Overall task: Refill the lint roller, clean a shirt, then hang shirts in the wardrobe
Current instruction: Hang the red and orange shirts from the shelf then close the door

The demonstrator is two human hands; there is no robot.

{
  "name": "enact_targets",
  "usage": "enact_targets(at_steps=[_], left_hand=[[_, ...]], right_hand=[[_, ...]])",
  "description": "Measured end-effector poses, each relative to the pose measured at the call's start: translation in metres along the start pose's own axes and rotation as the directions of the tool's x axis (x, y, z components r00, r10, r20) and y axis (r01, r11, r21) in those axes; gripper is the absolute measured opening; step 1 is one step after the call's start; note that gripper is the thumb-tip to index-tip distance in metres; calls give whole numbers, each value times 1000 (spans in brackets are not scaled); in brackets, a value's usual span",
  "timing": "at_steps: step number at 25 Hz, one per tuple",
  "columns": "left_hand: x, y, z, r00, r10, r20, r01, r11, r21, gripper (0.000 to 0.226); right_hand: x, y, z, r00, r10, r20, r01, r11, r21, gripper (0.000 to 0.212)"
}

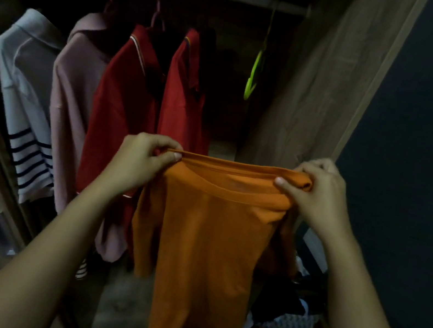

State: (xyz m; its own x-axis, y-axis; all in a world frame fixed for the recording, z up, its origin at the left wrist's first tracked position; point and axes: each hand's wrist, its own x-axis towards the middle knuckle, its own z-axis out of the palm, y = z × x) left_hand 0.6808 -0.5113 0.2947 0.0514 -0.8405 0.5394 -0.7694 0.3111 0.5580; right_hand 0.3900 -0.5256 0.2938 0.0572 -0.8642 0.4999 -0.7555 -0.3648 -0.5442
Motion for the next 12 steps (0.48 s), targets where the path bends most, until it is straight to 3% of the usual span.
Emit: enact_targets(at_steps=[9,10,12], left_hand=[[28,8,-21,961,50,-273,-44,999,28,18],[30,11,-24,951,49,-306,-41,999,33,19],[36,17,-30,944,61,-324,-35,996,86,19]], right_hand=[[25,-7,-58,930,-209,304,41,877,478,50],[30,-8,-61,915,-209,344,43,900,434,50],[45,-9,-64,887,-188,422,127,978,168,42]])
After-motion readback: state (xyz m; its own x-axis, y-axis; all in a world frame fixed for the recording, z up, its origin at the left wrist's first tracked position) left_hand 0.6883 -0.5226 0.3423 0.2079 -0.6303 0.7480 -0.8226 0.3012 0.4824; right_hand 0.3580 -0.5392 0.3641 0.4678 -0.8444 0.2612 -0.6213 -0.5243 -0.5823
